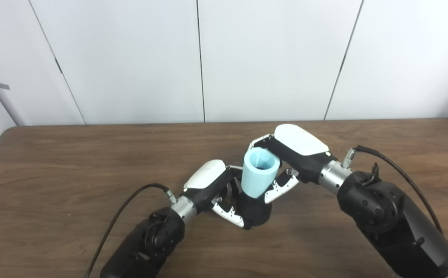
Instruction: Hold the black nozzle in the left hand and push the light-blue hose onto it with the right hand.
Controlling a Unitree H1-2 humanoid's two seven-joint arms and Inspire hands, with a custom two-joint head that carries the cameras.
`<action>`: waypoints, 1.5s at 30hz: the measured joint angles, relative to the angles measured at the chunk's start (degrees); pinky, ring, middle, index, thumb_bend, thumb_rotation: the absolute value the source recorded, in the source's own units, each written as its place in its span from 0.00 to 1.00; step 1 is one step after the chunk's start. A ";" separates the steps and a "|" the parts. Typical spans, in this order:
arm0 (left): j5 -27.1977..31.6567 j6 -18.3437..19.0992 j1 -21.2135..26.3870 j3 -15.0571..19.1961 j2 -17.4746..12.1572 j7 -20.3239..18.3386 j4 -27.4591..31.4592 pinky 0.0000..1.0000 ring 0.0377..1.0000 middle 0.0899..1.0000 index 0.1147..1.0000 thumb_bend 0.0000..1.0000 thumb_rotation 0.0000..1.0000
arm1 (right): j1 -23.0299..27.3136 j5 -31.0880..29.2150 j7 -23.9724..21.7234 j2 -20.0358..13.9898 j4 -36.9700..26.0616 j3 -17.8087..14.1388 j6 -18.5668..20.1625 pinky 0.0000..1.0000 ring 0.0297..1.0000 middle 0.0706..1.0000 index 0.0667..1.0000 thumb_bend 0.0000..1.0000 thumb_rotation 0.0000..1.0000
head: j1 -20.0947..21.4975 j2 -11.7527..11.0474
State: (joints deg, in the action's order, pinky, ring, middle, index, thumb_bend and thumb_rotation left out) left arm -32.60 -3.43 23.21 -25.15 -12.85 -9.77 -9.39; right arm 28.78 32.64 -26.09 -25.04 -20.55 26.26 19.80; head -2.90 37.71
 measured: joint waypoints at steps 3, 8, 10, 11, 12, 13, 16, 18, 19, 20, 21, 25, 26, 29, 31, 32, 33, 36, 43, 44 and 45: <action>0.00 0.00 0.00 0.01 -0.04 0.00 0.01 0.32 0.40 0.39 0.42 0.53 0.00 | -0.67 0.10 -0.98 0.00 -1.52 -0.69 1.50 0.43 0.57 0.72 0.79 0.81 0.10 | 0.09 0.00; 0.00 0.00 0.02 0.01 -0.10 0.00 0.01 0.32 0.40 0.41 0.42 0.53 0.00 | -1.54 2.01 -1.03 0.30 -3.20 -1.40 2.22 0.52 0.71 0.82 0.82 0.92 0.19 | 0.26 0.00; 0.00 0.00 0.02 0.01 -0.10 0.00 0.01 0.32 0.40 0.40 0.42 0.53 0.00 | -2.00 2.40 -0.79 0.88 -3.23 -1.77 2.08 0.56 0.73 0.83 0.83 0.94 0.20 | 0.26 0.00; 0.00 0.00 0.02 0.01 -0.09 0.00 0.01 0.32 0.39 0.39 0.42 0.53 0.00 | -2.36 2.39 -0.66 1.28 -3.36 -2.03 1.96 0.57 0.73 0.84 0.83 0.95 0.20 | 0.26 0.17; 0.00 0.00 0.01 0.01 -0.09 0.01 0.01 0.31 0.38 0.38 0.42 0.53 0.00 | -2.72 2.28 -0.52 1.68 -3.44 -2.30 1.81 0.58 0.73 0.84 0.83 0.95 0.19 | 0.26 0.18; 0.00 0.00 0.02 0.01 -0.09 0.01 0.01 0.30 0.38 0.38 0.42 0.53 0.00 | -3.15 2.12 -0.34 2.20 -3.44 -2.63 1.65 0.58 0.73 0.84 0.84 0.95 0.19 | 0.26 0.18; 0.00 -0.01 0.02 0.01 -0.10 0.02 0.01 0.30 0.38 0.38 0.42 0.53 0.00 | -4.14 1.69 0.15 3.14 -3.44 -3.62 0.94 0.58 0.73 0.84 0.86 0.95 0.19 | 0.26 0.18; 0.00 -0.01 0.02 0.01 -0.10 0.02 0.01 0.31 0.38 0.39 0.42 0.53 0.00 | -4.32 1.65 0.22 3.20 -3.44 -3.98 0.42 0.58 0.73 0.84 0.86 0.95 0.19 | 0.44 0.35; 0.01 -0.02 0.02 0.01 -0.09 0.02 0.01 0.31 0.39 0.39 0.42 0.53 0.00 | -4.42 1.62 0.23 3.24 -3.44 -4.16 0.24 0.58 0.73 0.84 0.86 0.95 0.19 | 0.53 0.44; 0.01 -0.02 0.02 0.01 -0.09 0.02 0.01 0.32 0.39 0.40 0.42 0.53 0.00 | -4.54 1.58 0.23 3.33 -3.44 -4.41 0.04 0.58 0.73 0.84 0.86 0.95 0.19 | 0.53 0.44; 0.01 -0.02 0.02 0.01 -0.10 0.02 0.01 0.32 0.40 0.41 0.41 0.53 0.00 | -4.70 1.53 0.24 3.47 -3.45 -4.67 -0.08 0.58 0.73 0.84 0.86 0.95 0.19 | 0.53 0.44; 0.01 -0.02 0.03 0.00 -0.09 0.02 0.01 0.33 0.40 0.41 0.41 0.53 0.00 | -5.60 0.75 0.43 4.09 -3.90 -5.76 -0.45 0.64 0.82 0.94 0.90 0.95 0.18 | 0.44 0.44; 0.01 -0.02 0.04 0.00 -0.09 0.03 0.01 0.33 0.40 0.40 0.42 0.53 0.00 | -5.79 0.58 0.47 4.11 -4.09 -6.07 -0.71 0.67 0.86 0.97 0.92 0.95 0.19 | 0.44 0.44; 0.01 -0.01 0.05 0.00 -0.11 0.04 -0.07 0.32 0.40 0.39 0.42 0.53 0.00 | -6.28 0.21 0.51 4.06 -5.19 -6.76 -2.71 0.76 0.95 1.00 0.95 0.94 0.21 | 0.53 0.53; 0.01 -0.01 0.18 -0.01 -0.11 0.03 -0.25 0.32 0.39 0.39 0.42 0.53 0.00 | -6.32 0.19 0.69 4.09 -5.22 -6.83 -4.76 0.80 0.97 1.00 0.95 0.92 0.24 | 0.53 0.53; 0.01 -0.01 0.20 -0.01 -0.11 0.03 -0.30 0.32 0.38 0.39 0.42 0.53 0.00 | -6.31 0.46 1.10 4.12 -5.12 -6.88 -5.62 0.81 0.98 1.00 0.95 0.92 0.26 | 0.61 0.44; 0.01 -0.01 0.23 -0.02 -0.11 0.03 -0.31 0.32 0.38 0.39 0.42 0.53 0.00 | -6.29 0.78 1.61 4.14 -4.96 -7.05 -6.77 0.81 0.99 1.00 0.95 0.91 0.26 | 0.62 0.44; 0.01 -0.01 0.28 -0.02 -0.11 0.03 -0.35 0.32 0.38 0.39 0.42 0.53 0.00 | -6.08 1.70 1.74 4.10 -4.72 -7.64 -8.19 0.82 1.00 1.00 0.98 0.93 0.30 | 0.44 0.35; 0.01 0.00 0.53 -0.09 -0.11 0.02 -0.60 0.32 0.39 0.39 0.42 0.53 0.00 | -5.60 3.06 1.75 3.55 -3.58 -9.28 -11.04 0.87 1.00 1.00 1.00 0.97 0.34 | 0.70 0.00; 0.01 0.00 0.58 -0.11 -0.11 0.00 -0.61 0.32 0.39 0.39 0.42 0.53 0.00 | -5.63 3.10 1.75 3.28 -3.34 -9.57 -11.44 0.86 1.00 1.00 1.00 0.98 0.35 | 0.70 0.00; 0.01 0.01 0.62 -0.12 -0.11 -0.02 -0.62 0.32 0.39 0.39 0.42 0.53 0.00 | -5.67 2.99 1.72 2.81 -3.32 -10.01 -11.81 0.87 1.00 1.00 1.00 0.98 0.35 | 0.70 0.00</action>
State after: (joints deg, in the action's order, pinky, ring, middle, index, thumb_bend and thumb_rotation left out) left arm -32.59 -3.42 23.83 -25.27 -12.96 -9.80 -10.01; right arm 23.11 35.64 -24.38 -22.23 -23.87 16.25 7.99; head -2.20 37.71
